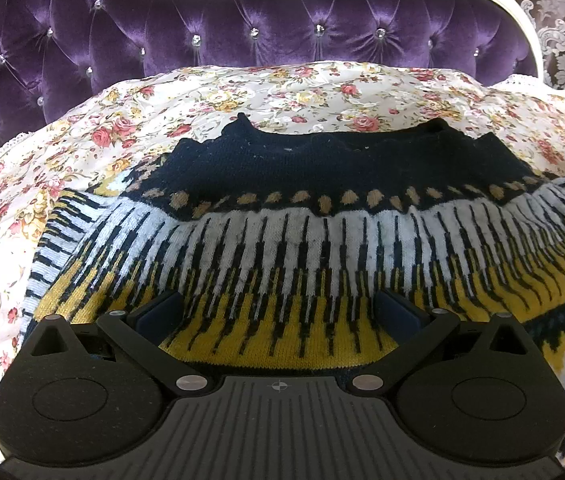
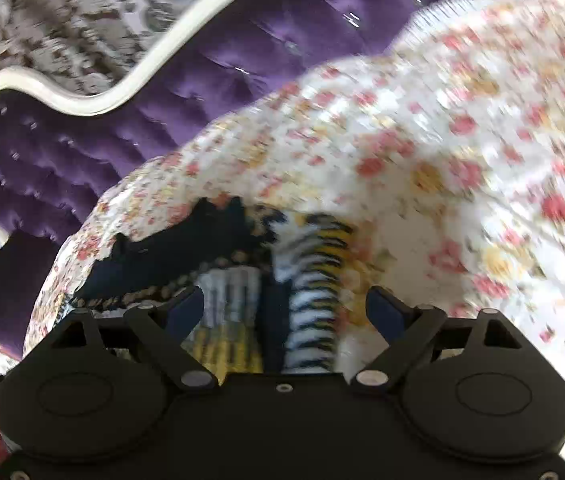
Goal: Fold small clothes
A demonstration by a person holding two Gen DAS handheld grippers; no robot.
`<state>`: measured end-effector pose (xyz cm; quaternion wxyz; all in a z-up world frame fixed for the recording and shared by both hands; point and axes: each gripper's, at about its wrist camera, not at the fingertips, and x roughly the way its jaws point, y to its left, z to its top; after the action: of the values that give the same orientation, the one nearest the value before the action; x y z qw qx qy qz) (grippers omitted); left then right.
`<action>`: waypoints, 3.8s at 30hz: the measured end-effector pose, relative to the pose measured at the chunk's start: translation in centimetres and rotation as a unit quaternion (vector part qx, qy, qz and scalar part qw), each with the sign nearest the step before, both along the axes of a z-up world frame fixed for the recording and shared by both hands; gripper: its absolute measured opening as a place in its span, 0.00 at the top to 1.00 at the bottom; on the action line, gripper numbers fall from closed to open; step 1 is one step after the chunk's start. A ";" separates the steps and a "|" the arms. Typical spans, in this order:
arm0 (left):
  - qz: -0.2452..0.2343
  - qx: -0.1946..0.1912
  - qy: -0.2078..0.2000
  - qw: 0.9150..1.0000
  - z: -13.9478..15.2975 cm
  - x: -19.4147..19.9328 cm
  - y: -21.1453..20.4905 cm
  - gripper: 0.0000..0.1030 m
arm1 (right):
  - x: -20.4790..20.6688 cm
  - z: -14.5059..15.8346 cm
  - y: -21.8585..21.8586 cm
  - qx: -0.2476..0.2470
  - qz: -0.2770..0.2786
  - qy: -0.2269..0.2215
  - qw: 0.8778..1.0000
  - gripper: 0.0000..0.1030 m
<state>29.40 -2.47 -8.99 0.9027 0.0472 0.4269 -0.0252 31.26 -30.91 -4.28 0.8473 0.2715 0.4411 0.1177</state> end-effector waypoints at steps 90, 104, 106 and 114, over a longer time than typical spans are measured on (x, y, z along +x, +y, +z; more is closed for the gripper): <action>0.068 -0.042 0.013 0.997 0.6 -3.6 0.1 0.00 | 0.2 -0.2 5.5 0.058 0.068 -0.008 0.996 0.54; 0.075 -0.046 0.007 0.996 0.5 -3.8 0.0 0.00 | 0.1 -1.0 6.1 0.038 0.064 0.003 0.997 0.54; 0.071 -0.053 0.009 0.996 0.7 -3.7 0.3 0.00 | -0.1 -0.9 6.0 0.042 0.063 -0.005 0.997 0.56; 0.066 -0.054 -0.008 0.996 3.2 -7.8 4.1 0.03 | -1.0 0.3 6.3 0.030 0.042 -0.023 0.998 0.61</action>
<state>21.61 1.59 -5.74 0.9070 -0.0299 0.4200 0.0119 30.31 -24.65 -3.95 0.8431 0.2756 0.4284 0.1724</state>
